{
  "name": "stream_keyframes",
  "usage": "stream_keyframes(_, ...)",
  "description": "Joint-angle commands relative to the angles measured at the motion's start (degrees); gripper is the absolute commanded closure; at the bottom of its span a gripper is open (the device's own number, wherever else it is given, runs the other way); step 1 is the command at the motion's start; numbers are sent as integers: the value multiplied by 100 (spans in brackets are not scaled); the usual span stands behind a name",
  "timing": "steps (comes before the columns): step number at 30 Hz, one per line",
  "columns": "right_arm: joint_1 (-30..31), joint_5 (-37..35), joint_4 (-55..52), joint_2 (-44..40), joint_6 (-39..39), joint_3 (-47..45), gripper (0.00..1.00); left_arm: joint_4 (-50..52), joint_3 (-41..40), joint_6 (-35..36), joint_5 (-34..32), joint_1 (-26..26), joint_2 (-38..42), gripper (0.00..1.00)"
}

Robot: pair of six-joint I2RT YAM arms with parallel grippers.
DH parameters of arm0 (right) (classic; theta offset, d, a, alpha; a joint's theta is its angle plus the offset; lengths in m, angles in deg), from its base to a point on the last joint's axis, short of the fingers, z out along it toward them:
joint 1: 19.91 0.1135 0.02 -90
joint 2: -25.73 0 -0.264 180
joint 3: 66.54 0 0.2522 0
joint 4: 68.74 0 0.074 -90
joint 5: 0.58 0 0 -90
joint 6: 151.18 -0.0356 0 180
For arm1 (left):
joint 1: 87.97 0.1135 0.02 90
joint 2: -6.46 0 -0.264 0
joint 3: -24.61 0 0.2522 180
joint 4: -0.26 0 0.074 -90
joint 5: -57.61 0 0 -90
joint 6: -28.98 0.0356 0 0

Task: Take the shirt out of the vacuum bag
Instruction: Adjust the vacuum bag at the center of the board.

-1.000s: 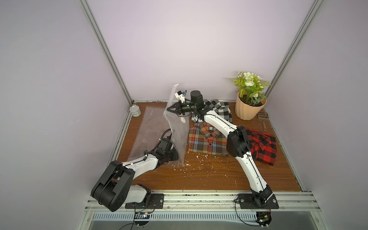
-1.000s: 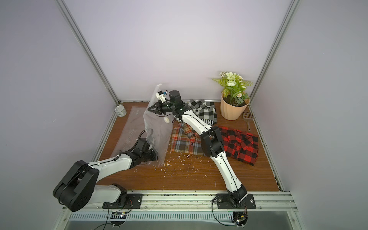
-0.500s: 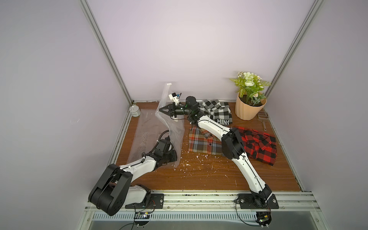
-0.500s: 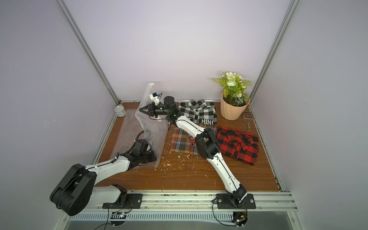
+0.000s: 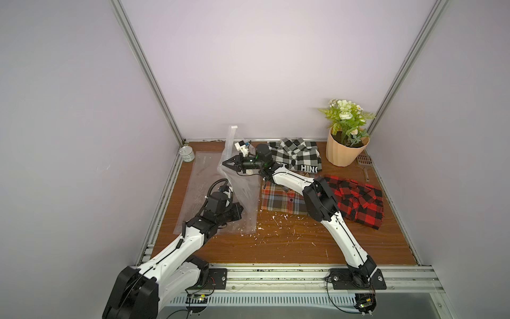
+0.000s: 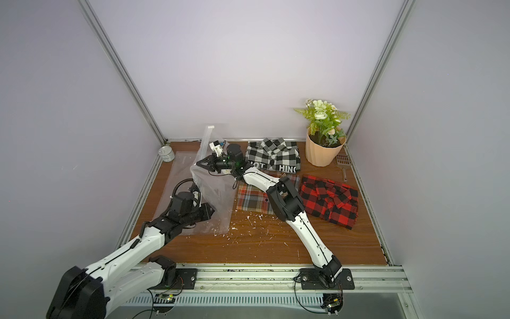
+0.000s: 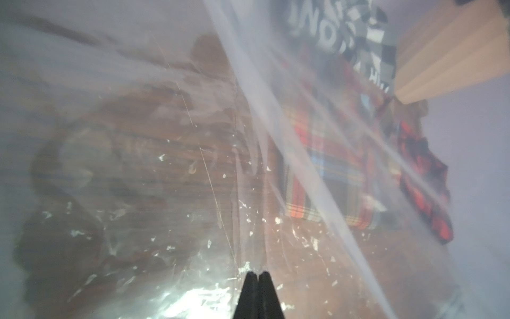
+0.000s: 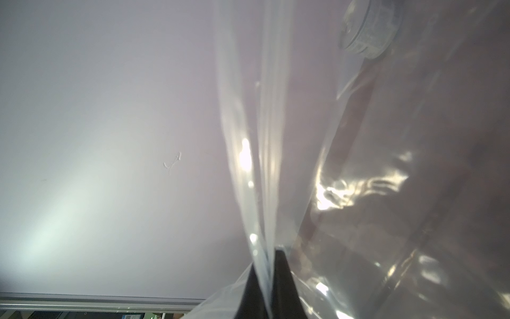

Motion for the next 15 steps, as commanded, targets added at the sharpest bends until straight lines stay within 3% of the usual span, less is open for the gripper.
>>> stream_keyframes(1,86,-152,330,-187,114,194,98,980,521,-119,-599,75,635,99)
stream_keyframes(6,187,-289,343,-29,108,387,98,2150,1568,12,-1577,77,1504,99)
stream_keyframes(15,358,-428,55,364,140,1127,90,2612,2471,231,-1921,77,1888,98)
